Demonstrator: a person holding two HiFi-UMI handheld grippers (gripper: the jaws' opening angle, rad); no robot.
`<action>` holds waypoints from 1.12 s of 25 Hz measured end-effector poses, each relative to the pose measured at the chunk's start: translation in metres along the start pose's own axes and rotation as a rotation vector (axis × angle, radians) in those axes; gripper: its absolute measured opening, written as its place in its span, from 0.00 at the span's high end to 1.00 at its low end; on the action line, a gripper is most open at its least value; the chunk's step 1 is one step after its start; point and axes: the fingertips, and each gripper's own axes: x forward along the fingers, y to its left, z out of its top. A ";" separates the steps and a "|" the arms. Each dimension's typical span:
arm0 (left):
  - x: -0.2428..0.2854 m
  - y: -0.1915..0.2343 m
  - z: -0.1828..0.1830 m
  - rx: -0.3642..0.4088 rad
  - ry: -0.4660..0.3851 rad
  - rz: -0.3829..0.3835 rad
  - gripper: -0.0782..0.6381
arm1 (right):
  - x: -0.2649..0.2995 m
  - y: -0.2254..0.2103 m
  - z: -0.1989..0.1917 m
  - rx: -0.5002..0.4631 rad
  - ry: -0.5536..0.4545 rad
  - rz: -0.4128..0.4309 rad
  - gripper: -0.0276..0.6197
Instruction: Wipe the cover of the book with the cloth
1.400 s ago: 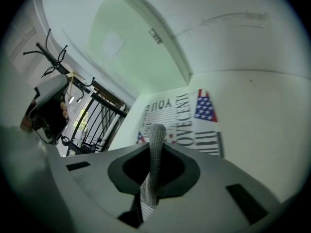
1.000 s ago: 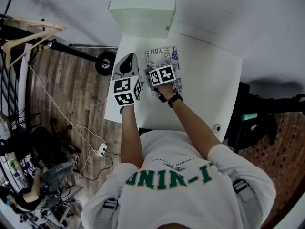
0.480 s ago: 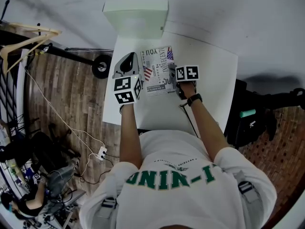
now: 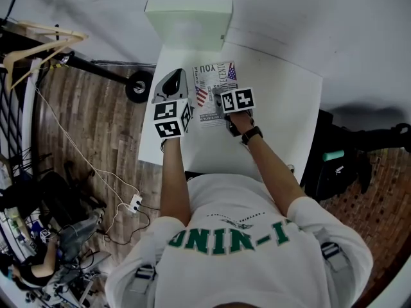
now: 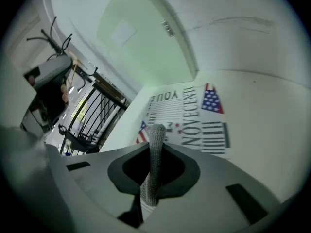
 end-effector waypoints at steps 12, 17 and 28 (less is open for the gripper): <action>-0.011 0.009 -0.001 -0.005 -0.002 0.029 0.87 | 0.041 0.057 -0.028 -0.098 0.098 0.085 0.91; -0.007 0.000 0.002 0.003 -0.008 0.012 0.87 | 0.011 0.003 -0.025 -0.039 0.054 0.008 0.91; -0.005 -0.012 0.002 0.006 -0.010 -0.011 0.87 | -0.046 -0.090 -0.023 0.161 -0.054 -0.124 0.91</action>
